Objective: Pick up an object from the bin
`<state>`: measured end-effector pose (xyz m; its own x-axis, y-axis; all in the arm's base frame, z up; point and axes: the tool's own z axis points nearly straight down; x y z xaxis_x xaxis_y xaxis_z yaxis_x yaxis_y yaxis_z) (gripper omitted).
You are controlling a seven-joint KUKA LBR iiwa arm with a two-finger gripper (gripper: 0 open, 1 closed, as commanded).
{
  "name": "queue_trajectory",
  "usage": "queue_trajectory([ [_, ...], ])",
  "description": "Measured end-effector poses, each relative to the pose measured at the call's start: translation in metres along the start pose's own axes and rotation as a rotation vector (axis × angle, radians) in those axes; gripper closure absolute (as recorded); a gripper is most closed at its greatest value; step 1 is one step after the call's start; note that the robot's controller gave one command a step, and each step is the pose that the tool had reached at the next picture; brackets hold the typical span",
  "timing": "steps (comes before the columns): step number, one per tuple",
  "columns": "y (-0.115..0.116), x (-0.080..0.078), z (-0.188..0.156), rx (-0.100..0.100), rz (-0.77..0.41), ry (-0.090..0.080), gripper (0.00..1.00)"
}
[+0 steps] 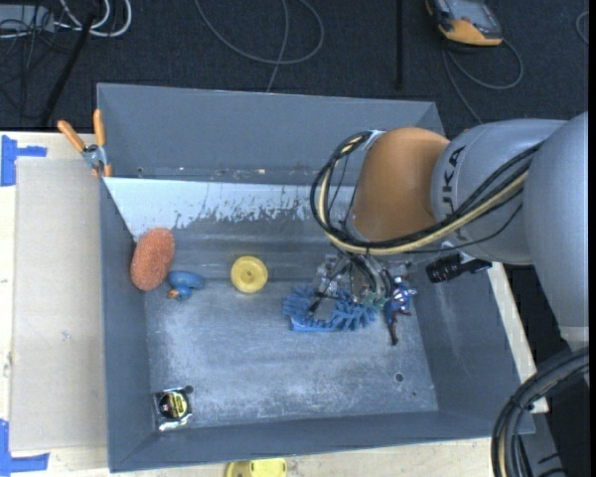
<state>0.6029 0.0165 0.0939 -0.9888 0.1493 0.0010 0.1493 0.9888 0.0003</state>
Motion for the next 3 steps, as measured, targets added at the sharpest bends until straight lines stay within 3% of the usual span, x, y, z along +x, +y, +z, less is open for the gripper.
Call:
queue_trajectory([
  [1,0.000,0.000,0.000,0.000,0.000,0.000,1.00],
  [2,0.012,0.022,-0.054,0.002,0.026,0.006,1.00],
  [3,0.012,0.020,-0.116,0.001,0.002,0.002,1.00],
])
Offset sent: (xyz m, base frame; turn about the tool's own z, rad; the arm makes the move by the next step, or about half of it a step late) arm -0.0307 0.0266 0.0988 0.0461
